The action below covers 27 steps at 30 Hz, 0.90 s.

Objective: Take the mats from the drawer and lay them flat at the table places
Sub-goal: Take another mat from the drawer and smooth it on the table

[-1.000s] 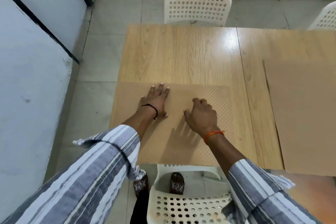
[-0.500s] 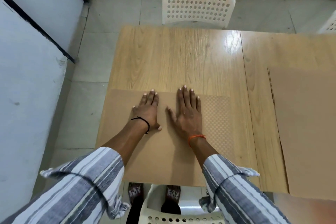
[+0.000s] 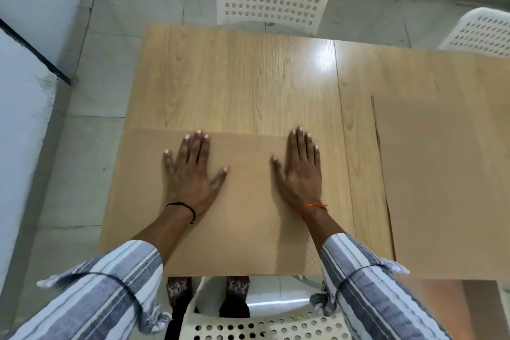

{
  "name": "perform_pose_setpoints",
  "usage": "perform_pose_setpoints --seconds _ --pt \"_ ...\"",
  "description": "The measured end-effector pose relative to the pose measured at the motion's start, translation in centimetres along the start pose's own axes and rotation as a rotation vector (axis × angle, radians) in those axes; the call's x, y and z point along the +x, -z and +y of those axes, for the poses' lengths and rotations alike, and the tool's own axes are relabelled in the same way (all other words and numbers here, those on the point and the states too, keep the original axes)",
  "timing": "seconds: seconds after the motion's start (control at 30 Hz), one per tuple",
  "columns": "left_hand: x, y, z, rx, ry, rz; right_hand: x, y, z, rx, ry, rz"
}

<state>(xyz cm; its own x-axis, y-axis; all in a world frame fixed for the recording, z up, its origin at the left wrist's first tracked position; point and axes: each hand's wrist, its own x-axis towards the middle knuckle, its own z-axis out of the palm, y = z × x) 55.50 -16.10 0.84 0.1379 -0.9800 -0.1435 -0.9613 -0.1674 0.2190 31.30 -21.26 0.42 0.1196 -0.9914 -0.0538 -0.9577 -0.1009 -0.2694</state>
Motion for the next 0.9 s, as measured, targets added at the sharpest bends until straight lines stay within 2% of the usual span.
perform_pose_setpoints --seconds 0.27,0.37,0.47,0.7,0.8,0.9 --pt "-0.1 -0.6 -0.1 0.017 0.003 0.054 -1.8 0.6 3.4 0.005 0.015 -0.016" --pt "0.0 -0.8 -0.2 -0.001 0.004 0.063 -4.0 0.7 3.4 0.072 -0.059 0.001" --pt "0.0 -1.1 -0.4 0.007 0.004 0.077 -8.4 0.1 0.7 0.089 -0.101 -0.007" --pt "0.0 -1.3 -0.4 0.025 0.018 0.084 -15.4 -2.9 -10.7 0.087 0.112 -0.124" --pt "0.0 -1.3 -0.4 0.013 0.009 0.084 -15.3 -3.1 -10.4 0.019 0.072 -0.13" --pt "0.0 -1.4 -0.5 0.012 0.012 0.081 -15.1 -2.2 -7.1 -0.037 0.008 -0.131"
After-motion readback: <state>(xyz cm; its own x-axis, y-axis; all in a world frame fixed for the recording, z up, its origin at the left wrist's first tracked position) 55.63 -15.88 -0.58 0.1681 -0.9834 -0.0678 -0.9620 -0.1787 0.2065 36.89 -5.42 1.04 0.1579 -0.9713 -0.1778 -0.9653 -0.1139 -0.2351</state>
